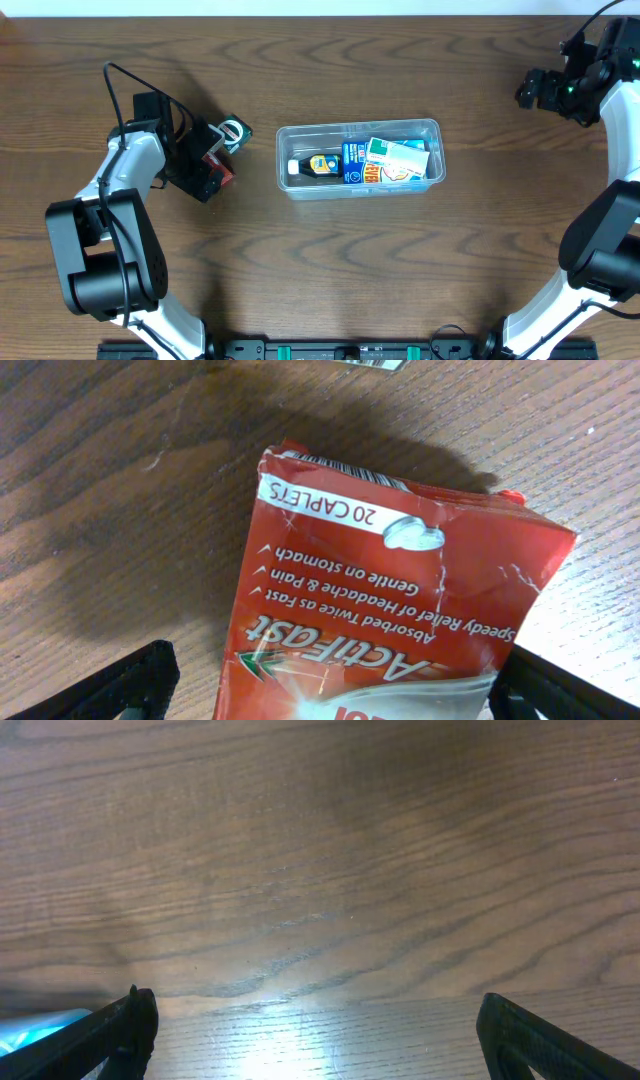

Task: Pack container
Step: 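Reach left gripper to the red Actifast box and grasp it, then carry the red box with left gripper into the container and release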

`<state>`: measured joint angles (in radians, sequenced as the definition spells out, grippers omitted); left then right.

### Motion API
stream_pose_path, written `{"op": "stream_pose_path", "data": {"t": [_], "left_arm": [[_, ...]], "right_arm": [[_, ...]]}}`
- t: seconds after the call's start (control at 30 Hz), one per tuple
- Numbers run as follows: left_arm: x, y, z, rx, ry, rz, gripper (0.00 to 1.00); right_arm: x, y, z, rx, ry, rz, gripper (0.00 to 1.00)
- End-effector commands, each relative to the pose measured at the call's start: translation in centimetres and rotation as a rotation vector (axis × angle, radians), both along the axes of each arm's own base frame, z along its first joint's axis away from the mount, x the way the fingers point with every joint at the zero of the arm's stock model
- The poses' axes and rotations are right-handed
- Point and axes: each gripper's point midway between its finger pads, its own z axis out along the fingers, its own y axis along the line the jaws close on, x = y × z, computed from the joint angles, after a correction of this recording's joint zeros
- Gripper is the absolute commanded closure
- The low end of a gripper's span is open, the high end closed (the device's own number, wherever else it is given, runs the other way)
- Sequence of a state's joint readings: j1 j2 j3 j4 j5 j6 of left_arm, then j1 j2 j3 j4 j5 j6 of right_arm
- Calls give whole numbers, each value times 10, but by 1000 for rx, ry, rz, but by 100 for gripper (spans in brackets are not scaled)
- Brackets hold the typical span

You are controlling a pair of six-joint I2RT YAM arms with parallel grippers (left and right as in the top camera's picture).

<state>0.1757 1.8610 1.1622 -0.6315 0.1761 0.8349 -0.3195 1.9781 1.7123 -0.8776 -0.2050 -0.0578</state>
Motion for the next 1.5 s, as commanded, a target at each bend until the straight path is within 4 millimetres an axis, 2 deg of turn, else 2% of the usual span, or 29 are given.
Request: {"op": "stream_pose_path", "data": {"t": [0.0, 0.17, 0.37, 0.53, 0.63, 0.7, 0.73, 0.93, 1.13, 1.3, 1.47], "left_arm": [[5, 1, 2, 1, -6, 7, 2], [5, 1, 2, -12, 0, 72, 0], [4, 1, 2, -13, 5, 79, 35], [0, -2, 1, -23, 26, 121, 37], [-2, -2, 1, -37, 43, 203, 37], [-4, -2, 1, -53, 59, 296, 39], [-4, -2, 1, -60, 64, 343, 43], [-5, -3, 0, -112, 102, 678, 46], [-10, -4, 3, -129, 129, 809, 46], [-13, -10, 20, -167, 133, 816, 46], [-9, -31, 69, -304, 113, 785, 46]], "right_arm": [[3, -2, 20, -9, -44, -13, 1], [3, -2, 20, -9, -44, -13, 1], [3, -2, 20, -9, -44, -13, 1], [3, -2, 20, -9, -44, -13, 1], [3, -2, 20, -9, -44, -13, 1], [3, -2, 20, -8, -44, -13, 1], [3, -2, 20, -8, -44, -13, 1], [3, -2, 20, -9, -44, -13, 1], [3, -2, 20, -9, -44, -13, 1], [3, -2, 20, -9, -44, -13, 1], [3, -2, 20, -9, -44, -13, 1]]}}
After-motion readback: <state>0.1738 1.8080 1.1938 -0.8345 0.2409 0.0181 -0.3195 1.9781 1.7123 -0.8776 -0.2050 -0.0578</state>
